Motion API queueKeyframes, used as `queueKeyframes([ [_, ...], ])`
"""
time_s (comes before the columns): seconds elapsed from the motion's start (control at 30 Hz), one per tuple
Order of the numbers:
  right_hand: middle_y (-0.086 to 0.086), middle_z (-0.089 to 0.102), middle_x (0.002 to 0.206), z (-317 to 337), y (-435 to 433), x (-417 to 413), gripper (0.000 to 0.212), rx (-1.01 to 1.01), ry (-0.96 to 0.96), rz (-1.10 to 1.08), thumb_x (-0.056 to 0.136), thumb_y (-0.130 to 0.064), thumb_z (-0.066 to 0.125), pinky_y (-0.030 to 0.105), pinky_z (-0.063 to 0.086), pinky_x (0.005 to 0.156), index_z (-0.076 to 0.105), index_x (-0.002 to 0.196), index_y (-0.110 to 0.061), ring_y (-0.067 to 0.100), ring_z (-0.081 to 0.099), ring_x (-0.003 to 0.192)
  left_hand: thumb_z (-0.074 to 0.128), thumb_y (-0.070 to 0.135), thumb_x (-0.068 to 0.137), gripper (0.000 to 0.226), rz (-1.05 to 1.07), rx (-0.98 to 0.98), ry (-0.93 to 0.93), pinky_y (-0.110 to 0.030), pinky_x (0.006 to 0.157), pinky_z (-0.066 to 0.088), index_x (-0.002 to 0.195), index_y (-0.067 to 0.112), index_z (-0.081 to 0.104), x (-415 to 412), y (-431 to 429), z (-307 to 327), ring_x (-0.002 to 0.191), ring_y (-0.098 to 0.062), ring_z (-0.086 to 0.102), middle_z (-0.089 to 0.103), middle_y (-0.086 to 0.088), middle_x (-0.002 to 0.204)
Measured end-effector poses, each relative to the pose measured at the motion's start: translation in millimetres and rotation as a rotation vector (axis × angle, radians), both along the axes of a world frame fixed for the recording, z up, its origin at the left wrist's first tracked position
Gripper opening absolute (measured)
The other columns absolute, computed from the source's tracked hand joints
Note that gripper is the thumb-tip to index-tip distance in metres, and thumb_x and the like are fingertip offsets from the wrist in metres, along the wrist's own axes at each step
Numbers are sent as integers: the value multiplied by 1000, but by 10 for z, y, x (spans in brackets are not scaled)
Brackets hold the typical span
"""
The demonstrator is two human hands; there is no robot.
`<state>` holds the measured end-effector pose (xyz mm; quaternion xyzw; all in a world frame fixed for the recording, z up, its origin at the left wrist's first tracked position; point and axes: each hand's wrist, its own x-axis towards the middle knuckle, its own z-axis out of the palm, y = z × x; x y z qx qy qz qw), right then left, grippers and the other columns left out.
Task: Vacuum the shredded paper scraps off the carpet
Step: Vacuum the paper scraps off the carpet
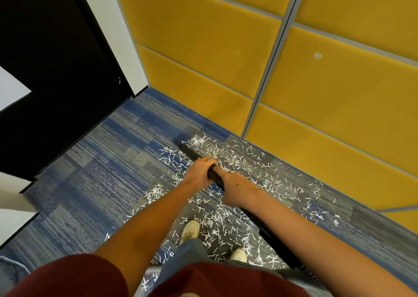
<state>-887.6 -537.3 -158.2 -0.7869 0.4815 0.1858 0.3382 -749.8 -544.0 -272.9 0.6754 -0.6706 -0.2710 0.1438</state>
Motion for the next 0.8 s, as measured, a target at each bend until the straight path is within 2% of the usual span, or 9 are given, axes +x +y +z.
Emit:
queueKeyframes([
  [0.17, 11, 54, 105, 15, 125, -53, 74, 19, 6, 37, 84, 1, 55, 39, 56, 77, 21, 144, -25, 27, 62, 91, 63, 15, 84, 28, 17, 36, -99, -34, 79, 49, 111, 17, 55, -56, 122, 1, 103, -21, 58, 57, 0, 117],
  [0.3, 9, 54, 103, 17, 156, -173, 76, 29, -5, 15, 83, -1, 57, 36, 56, 75, 21, 145, -25, 26, 62, 89, 61, 17, 86, 28, 8, 52, -120, -37, 86, 49, 114, 17, 55, -177, 152, 23, 106, -23, 57, 58, 0, 118],
  [0.43, 5, 51, 97, 32, 177, -316, 73, 27, -6, -9, 84, -3, 60, 28, 53, 68, 24, 144, -23, 21, 58, 81, 63, 17, 83, 24, -30, 51, -124, -39, 81, 52, 106, 16, 55, -320, 135, 42, 101, -23, 57, 60, -3, 110],
  [0.53, 6, 53, 98, 30, 213, -393, 71, 17, -11, -12, 83, -3, 61, 30, 54, 70, 27, 142, -22, 22, 58, 81, 64, 17, 83, 25, -31, 48, -133, -40, 78, 53, 106, 18, 55, -401, 166, 41, 98, -24, 59, 60, -2, 111],
  [0.67, 10, 54, 103, 12, 289, -431, 76, 12, 8, 5, 83, -1, 57, 38, 57, 76, 22, 146, -26, 26, 62, 87, 63, 17, 83, 27, -31, 50, -144, -38, 78, 51, 109, 18, 54, -441, 245, 15, 98, -25, 60, 59, -3, 113],
  [0.8, 8, 52, 96, 9, 351, -410, 78, 11, 2, 49, 83, 0, 55, 33, 54, 72, 20, 147, -27, 24, 58, 82, 63, 17, 83, 31, 12, 64, -138, -39, 81, 51, 113, 19, 55, -407, 364, 8, 101, -25, 58, 58, -3, 114],
])
